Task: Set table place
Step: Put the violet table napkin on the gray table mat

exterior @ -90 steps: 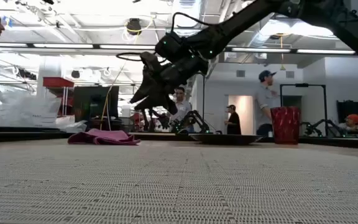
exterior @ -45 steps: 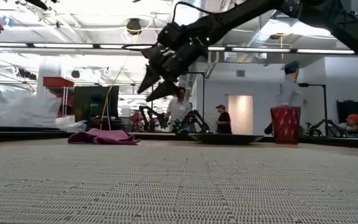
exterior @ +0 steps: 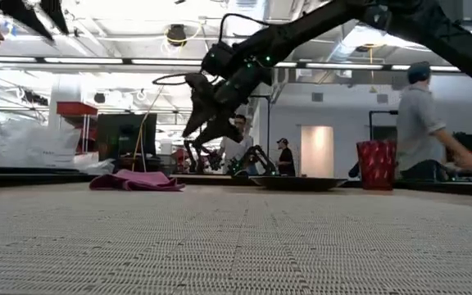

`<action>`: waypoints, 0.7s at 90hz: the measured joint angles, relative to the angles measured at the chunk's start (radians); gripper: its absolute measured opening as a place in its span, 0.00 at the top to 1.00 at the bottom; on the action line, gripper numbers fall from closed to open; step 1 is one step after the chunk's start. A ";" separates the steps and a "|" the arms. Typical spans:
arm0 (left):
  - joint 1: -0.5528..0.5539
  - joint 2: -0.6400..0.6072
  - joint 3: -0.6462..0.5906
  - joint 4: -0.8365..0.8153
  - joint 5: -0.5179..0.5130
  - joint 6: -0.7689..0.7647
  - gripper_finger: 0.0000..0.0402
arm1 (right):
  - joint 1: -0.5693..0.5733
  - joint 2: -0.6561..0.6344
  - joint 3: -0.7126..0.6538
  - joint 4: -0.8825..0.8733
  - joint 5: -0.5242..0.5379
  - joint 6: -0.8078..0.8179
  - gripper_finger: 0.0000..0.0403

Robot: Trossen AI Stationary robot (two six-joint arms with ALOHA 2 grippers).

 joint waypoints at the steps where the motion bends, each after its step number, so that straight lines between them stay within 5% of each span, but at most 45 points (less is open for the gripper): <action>1: 0.000 0.003 -0.020 0.025 0.012 -0.001 0.78 | 0.000 0.000 0.000 -0.001 0.000 0.000 0.67; 8: -0.001 0.027 -0.161 0.278 0.074 0.029 0.93 | 0.003 0.000 0.006 -0.014 -0.003 0.000 0.69; 15: 0.006 0.075 -0.261 0.469 0.083 0.019 0.98 | 0.003 0.000 0.023 -0.034 -0.024 0.001 0.70; 31: 0.029 0.214 -0.347 0.466 0.174 -0.041 1.00 | 0.014 -0.002 0.059 -0.106 -0.032 -0.022 0.71; 50: 0.036 0.373 -0.378 0.748 0.215 -0.004 1.00 | 0.023 -0.003 0.114 -0.158 -0.022 -0.054 0.71; 63: 0.036 0.528 -0.380 0.788 0.256 -0.015 1.00 | 0.030 -0.002 0.125 -0.159 -0.021 -0.060 0.71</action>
